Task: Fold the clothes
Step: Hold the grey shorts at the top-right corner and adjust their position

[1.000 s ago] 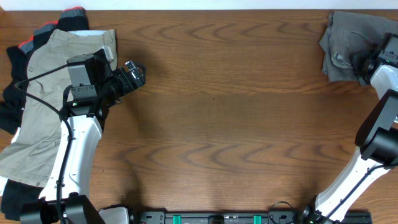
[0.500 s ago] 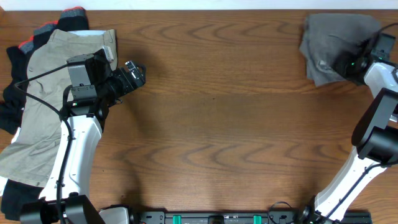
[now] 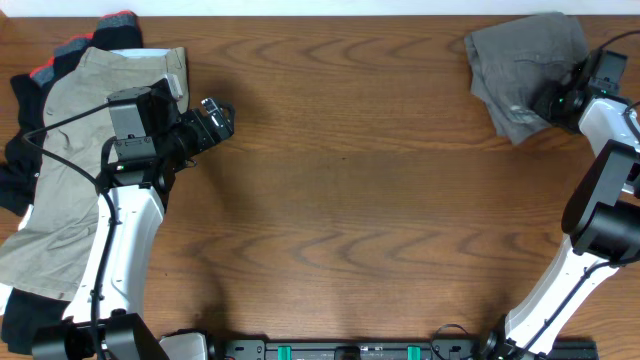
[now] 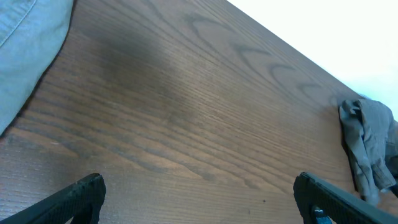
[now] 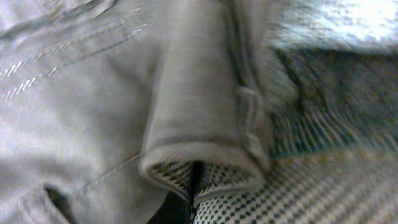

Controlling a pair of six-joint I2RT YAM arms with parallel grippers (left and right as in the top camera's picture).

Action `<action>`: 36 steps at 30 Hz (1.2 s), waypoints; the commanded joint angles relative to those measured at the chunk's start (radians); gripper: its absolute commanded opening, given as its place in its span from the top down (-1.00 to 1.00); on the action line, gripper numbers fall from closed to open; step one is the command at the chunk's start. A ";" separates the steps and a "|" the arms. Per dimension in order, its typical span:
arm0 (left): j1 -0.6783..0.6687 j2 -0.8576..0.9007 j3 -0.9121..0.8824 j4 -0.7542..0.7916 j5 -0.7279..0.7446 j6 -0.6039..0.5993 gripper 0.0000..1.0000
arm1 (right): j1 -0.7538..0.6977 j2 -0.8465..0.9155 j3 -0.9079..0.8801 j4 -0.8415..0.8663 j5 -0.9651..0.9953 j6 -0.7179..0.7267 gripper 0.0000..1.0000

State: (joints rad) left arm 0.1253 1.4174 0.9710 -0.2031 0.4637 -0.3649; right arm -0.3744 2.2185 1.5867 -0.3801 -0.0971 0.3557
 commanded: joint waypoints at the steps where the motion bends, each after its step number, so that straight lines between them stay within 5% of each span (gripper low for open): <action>1: 0.002 0.005 -0.004 0.002 -0.012 0.012 -0.96 | 0.009 0.012 0.003 0.007 0.134 0.230 0.97; 17: 0.002 0.005 -0.004 0.002 -0.012 0.012 -0.96 | 0.008 0.012 0.002 0.041 0.308 0.720 0.97; 28: 0.002 0.005 -0.004 0.002 -0.012 0.013 -0.96 | 0.009 0.015 0.002 0.137 0.251 0.668 0.97; 30: 0.002 0.005 -0.004 0.002 -0.012 0.012 -0.96 | 0.009 0.017 0.002 0.145 0.241 0.647 0.77; 34: 0.002 0.005 -0.004 0.002 -0.012 0.013 -0.96 | 0.009 0.015 0.003 0.145 0.214 0.554 -0.41; 36: 0.002 0.005 -0.004 0.002 -0.012 0.013 -0.96 | 0.007 0.004 0.003 0.131 0.168 0.490 -0.75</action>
State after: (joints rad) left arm 0.1253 1.4174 0.9710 -0.2031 0.4637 -0.3653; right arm -0.3744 2.2189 1.5867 -0.2409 0.1184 0.9558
